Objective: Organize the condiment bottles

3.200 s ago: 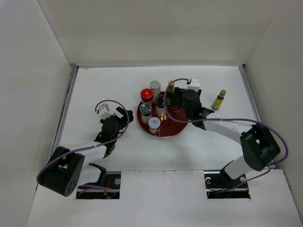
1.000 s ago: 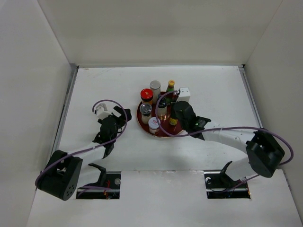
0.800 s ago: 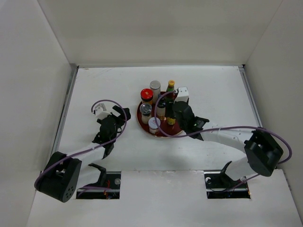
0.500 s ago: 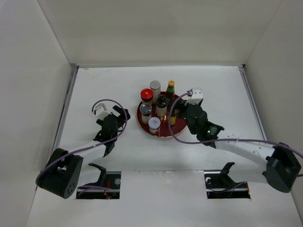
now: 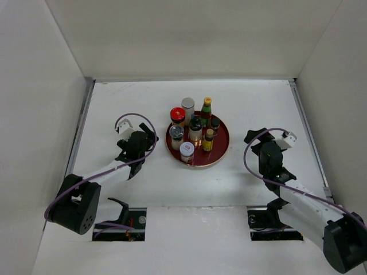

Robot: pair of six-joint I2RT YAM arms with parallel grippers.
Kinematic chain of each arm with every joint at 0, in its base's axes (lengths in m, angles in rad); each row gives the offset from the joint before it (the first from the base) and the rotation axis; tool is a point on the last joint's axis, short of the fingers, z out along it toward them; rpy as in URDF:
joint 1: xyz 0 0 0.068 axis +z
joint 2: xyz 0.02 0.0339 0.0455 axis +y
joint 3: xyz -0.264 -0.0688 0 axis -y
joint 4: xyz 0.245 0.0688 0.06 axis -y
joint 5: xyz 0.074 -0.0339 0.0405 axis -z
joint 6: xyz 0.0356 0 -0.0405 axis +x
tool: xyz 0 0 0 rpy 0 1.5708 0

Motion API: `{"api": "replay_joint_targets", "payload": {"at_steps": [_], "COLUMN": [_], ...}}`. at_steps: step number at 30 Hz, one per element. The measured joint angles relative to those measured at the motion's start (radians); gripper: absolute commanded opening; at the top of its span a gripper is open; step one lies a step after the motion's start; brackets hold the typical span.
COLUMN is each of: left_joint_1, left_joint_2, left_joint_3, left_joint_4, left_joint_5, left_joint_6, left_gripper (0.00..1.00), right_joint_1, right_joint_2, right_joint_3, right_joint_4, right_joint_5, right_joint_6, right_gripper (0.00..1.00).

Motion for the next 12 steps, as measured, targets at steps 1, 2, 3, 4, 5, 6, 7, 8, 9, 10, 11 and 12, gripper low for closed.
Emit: {"api": "replay_joint_targets", "payload": {"at_steps": [1,2,3,4,5,6,7,8,9,10,11,12], "left_joint_1": [-0.002,-0.005,-0.008,-0.011,-0.014,-0.016,-0.018,-0.019,-0.020,-0.021,-0.021,-0.021], "left_joint_2": [-0.002,-0.003,-0.006,-0.010,-0.015,-0.019,-0.024,-0.029,-0.034,-0.038,-0.043,-0.045], "left_joint_3": [0.005,0.011,0.018,0.025,0.031,0.035,0.039,0.043,0.046,0.047,0.048,0.048], "left_joint_4": [-0.019,-0.037,-0.053,-0.064,-0.072,-0.079,-0.085,-0.092,-0.100,-0.104,-0.108,-0.113], "left_joint_5": [-0.003,-0.005,-0.010,-0.015,-0.020,-0.024,-0.027,-0.030,-0.034,-0.036,-0.040,-0.043], "left_joint_6": [0.000,0.000,0.000,0.000,0.000,0.000,0.000,0.001,0.001,0.002,0.003,0.003], "left_gripper": [1.00,1.00,1.00,1.00,1.00,1.00,1.00,1.00,1.00,1.00,1.00,1.00], "right_joint_1": [-0.019,-0.031,-0.038,-0.041,-0.041,-0.041,-0.041,-0.041,-0.041,-0.041,-0.041,-0.041], "right_joint_2": [0.010,0.026,0.044,0.062,0.078,0.090,0.099,0.103,0.105,0.105,0.105,0.105], "right_joint_3": [-0.005,-0.006,-0.006,-0.006,-0.006,-0.006,-0.006,-0.006,-0.006,-0.006,-0.006,-0.006], "right_joint_4": [0.000,0.001,0.005,0.005,0.005,0.006,0.006,0.007,0.009,0.010,0.011,0.015], "right_joint_5": [-0.018,-0.037,-0.055,-0.072,-0.091,-0.103,-0.115,-0.122,-0.128,-0.133,-0.137,-0.138], "right_joint_6": [0.032,0.061,0.084,0.103,0.120,0.131,0.142,0.150,0.155,0.162,0.166,0.168], "right_gripper": [1.00,1.00,1.00,1.00,1.00,1.00,1.00,1.00,1.00,1.00,1.00,1.00]}}
